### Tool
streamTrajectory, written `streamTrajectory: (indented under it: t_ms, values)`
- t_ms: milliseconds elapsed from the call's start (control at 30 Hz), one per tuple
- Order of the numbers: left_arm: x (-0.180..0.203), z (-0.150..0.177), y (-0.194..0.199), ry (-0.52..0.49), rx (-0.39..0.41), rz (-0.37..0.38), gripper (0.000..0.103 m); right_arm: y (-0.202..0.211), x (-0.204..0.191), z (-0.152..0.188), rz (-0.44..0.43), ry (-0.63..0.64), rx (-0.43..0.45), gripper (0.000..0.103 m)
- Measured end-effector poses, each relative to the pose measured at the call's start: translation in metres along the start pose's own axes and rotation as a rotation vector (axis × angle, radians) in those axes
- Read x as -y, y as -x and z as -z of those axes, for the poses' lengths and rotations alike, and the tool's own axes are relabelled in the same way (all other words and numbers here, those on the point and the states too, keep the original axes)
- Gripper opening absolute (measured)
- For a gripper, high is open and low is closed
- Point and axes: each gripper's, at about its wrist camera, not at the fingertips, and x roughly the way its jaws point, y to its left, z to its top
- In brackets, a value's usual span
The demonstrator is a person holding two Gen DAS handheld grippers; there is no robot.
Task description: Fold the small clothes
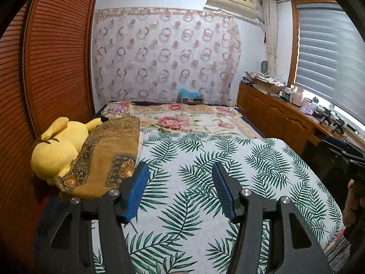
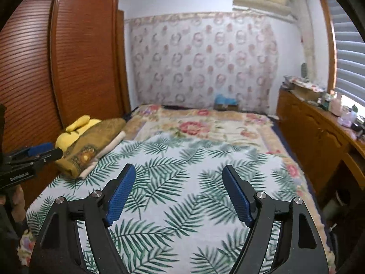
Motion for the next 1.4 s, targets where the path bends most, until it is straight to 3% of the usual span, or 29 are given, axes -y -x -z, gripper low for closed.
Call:
streamTrajectory:
  t_ms: [300, 1400]
  values:
    - [0.013, -0.003, 0.004, -0.030, 0.004, -0.006, 0.057, 0.017, 0.011, 0.003, 0.029, -0.030, 0.027, 0.080]
    - [0.015, -0.004, 0.011, -0.046, 0.009, -0.013, 0.057, 0.015, 0.014, 0.009, 0.045, -0.044, 0.018, 0.080]
